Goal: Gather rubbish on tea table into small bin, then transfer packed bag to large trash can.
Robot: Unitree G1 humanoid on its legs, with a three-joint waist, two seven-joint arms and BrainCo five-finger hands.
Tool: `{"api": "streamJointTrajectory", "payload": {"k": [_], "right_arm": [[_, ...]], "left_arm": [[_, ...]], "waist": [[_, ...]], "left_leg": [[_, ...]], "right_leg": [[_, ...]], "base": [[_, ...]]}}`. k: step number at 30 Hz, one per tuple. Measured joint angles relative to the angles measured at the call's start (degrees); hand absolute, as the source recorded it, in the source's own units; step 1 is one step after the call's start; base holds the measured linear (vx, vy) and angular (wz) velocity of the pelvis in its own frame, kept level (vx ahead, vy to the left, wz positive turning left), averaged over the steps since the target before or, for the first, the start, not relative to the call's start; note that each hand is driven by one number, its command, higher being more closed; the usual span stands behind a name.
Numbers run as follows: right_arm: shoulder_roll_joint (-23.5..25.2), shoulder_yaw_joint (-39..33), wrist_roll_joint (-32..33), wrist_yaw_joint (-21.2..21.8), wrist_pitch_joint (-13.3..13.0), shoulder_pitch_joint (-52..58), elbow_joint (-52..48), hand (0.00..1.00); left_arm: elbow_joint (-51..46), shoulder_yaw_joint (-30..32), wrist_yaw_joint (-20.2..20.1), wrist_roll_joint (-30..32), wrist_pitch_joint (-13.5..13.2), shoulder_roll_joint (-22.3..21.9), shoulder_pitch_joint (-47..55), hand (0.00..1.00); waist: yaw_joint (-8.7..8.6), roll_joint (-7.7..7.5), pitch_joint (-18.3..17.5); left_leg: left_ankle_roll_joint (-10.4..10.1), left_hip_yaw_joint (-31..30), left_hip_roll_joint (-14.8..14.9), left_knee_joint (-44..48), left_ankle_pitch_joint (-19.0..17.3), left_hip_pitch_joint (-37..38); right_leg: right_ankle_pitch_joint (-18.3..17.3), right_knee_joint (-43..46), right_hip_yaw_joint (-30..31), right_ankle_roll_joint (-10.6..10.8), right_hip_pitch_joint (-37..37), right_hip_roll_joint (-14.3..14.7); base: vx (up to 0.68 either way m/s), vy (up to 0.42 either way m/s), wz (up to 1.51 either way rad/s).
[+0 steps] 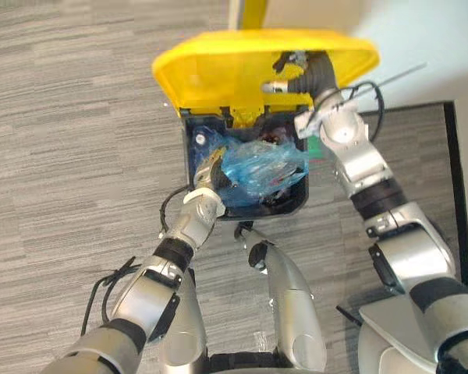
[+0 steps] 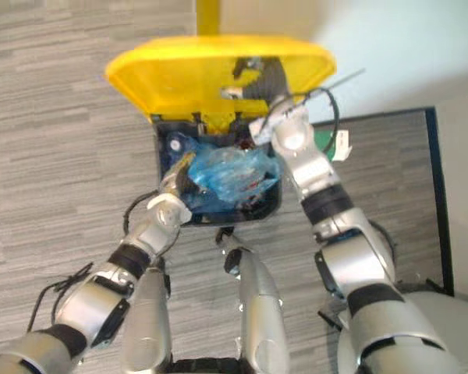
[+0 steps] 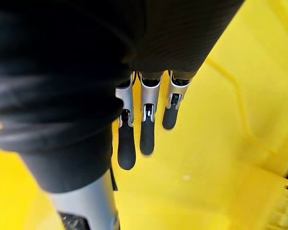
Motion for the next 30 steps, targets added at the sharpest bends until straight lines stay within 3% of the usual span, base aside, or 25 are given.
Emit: {"api": "streamJointTrajectory", "payload": {"k": [3,10,14,15,16,18,20,21,22,23,24,25,26,27,29,30], "right_arm": [[0.48,-2.25,-1.33,0.13,0.38,6.08,-0.01,0.00],[8.37,-8.11,-4.60,1.16,1.78,23.68,-0.17,0.00],[12.81,-8.37,-7.45,2.01,3.63,36.87,-2.94,0.00],[14.58,-8.37,-9.43,2.93,4.20,43.45,-5.28,0.00],[14.98,-8.37,-9.87,3.14,4.27,45.19,-6.03,0.00],[15.99,-8.38,-11.72,3.53,4.24,49.86,-8.36,0.00],[17.47,-9.68,-14.30,3.66,3.85,57.71,-10.51,0.00],[19.28,-11.77,-16.50,3.43,3.53,62.87,-11.18,0.00],[20.47,-13.54,-18.29,3.31,3.56,65.93,-10.60,0.00],[20.51,-13.97,-18.94,3.07,3.60,66.65,-10.14,0.00],[20.77,-14.86,-21.11,2.66,3.76,67.79,-7.18,0.00],[20.38,-15.56,-22.32,2.24,3.86,67.82,-5.76,0.00],[20.92,-17.11,-23.17,1.24,3.70,68.55,-2.17,0.00],[20.28,-19.36,-22.71,0.73,4.28,66.69,6.58,0.00],[18.95,-20.52,-22.66,-0.72,4.60,63.37,14.04,0.00],[18.83,-20.86,-22.65,-0.77,4.78,63.04,14.81,0.00]], "left_arm": [[-5.88,0.07,0.04,-1.30,-1.17,0.12,4.94,0.00],[-16.68,2.06,-1.13,-9.01,-6.43,1.66,24.52,0.00],[-12.12,8.75,-4.23,-16.31,-6.77,-0.62,37.71,0.00],[-8.50,11.77,-5.06,-18.97,-6.53,-1.12,42.87,0.00],[-6.81,12.84,-5.17,-19.42,-6.31,-1.41,43.98,0.00],[-0.90,16.83,-5.14,-20.31,-5.50,-2.18,45.95,0.00],[4.96,21.46,-4.84,-21.44,-4.54,-2.14,46.76,0.00],[6.41,23.48,-4.84,-22.04,-4.21,-2.06,47.06,0.00],[7.14,24.91,-4.84,-22.44,-3.92,-2.34,46.58,0.00],[7.44,25.29,-4.75,-22.51,-3.76,-2.50,46.54,0.00],[8.86,27.05,-4.22,-22.63,-3.46,-4.08,46.62,0.00],[9.46,27.70,-3.91,-23.00,-3.42,-4.70,46.89,0.00],[9.87,28.59,-3.87,-23.76,-3.47,-5.01,46.75,0.00],[12.11,28.04,-3.88,-23.80,-3.31,-5.56,45.71,0.00],[13.94,26.84,-3.72,-23.86,-3.46,-6.49,44.78,0.00],[14.16,26.59,-3.72,-23.86,-3.46,-6.57,44.56,0.00]], "waist": [[0.80,0.03,-0.01],[2.05,1.08,-0.74],[2.30,2.91,-6.46],[1.94,2.83,-10.18],[1.95,2.91,-11.10],[0.73,3.20,-12.42],[0.25,2.49,-15.43],[0.13,0.93,-17.27],[-0.05,0.42,-17.58],[0.01,0.59,-17.84],[0.68,1.68,-19.89],[0.63,2.42,-20.86],[-0.87,0.72,-21.42],[-1.08,1.28,-21.97],[-1.28,3.06,-23.58],[-1.28,3.20,-23.66]], "left_leg": [[0.28,0.00,-0.47,0.48,-0.16,2.32],[2.47,2.56,-2.02,3.11,-1.84,10.55],[3.86,7.11,-2.85,2.89,-2.73,13.51],[5.13,9.82,-2.80,0.91,-1.86,14.68],[5.24,10.98,-2.50,-0.90,-0.87,15.39],[5.01,12.58,-2.21,-6.31,2.28,17.83],[4.34,12.59,-1.96,-12.86,5.81,19.66],[3.16,12.12,-2.07,-14.05,7.19,19.46],[2.99,12.41,-2.04,-13.51,7.15,18.78],[2.98,12.44,-1.71,-13.96,7.18,18.43],[3.90,12.86,-0.30,-17.22,7.97,18.44],[3.49,13.31,1.13,-18.57,8.66,18.20],[2.23,14.44,-0.56,-19.12,9.62,18.65],[2.79,14.30,-0.36,-20.24,10.39,19.62],[3.32,14.84,0.64,-23.02,12.09,19.41],[3.39,14.88,0.62,-23.48,12.54,19.47]], "right_leg": [[-0.87,1.46,-0.19,0.19,2.40,-1.09],[-2.17,5.18,1.75,-0.18,9.44,-3.31],[0.88,2.24,5.75,2.28,10.59,-2.47],[2.15,-1.49,7.91,6.18,10.97,-1.93],[1.20,-1.69,8.50,7.44,10.99,-1.94],[-2.40,7.73,9.95,5.88,10.39,-2.35],[-10.49,20.83,12.62,5.79,12.14,-2.50],[-15.52,22.01,14.99,7.49,14.59,-2.74],[-17.06,17.90,14.78,7.90,16.10,-1.28],[-17.30,15.50,14.86,8.11,16.91,-0.41],[-16.92,5.89,15.31,6.48,18.97,3.15],[-17.02,6.27,15.18,4.74,18.50,3.88],[-19.16,9.06,15.84,4.34,19.24,1.46],[-18.49,5.98,17.48,3.74,20.77,3.15],[-15.27,0.96,17.73,3.83,21.05,4.92],[-14.83,0.36,17.72,3.82,21.10,5.00]], "base": [[-0.05,0.063,0.15],[-0.03,0.095,-0.03],[-0.12,0.166,-0.58],[-0.12,0.146,-0.62],[-0.18,0.127,-0.69],[-0.14,0.027,-0.31],[-0.03,-0.068,0.02],[0.02,-0.192,0.12],[0.01,-0.197,0.00],[-0.06,-0.143,-0.55],[-0.05,-0.092,-0.73],[-0.01,-0.091,-0.64],[-0.01,-0.113,-0.30],[-0.02,-0.082,-0.20],[-0.05,-0.013,-0.33],[-0.04,0.019,-0.12]]}}
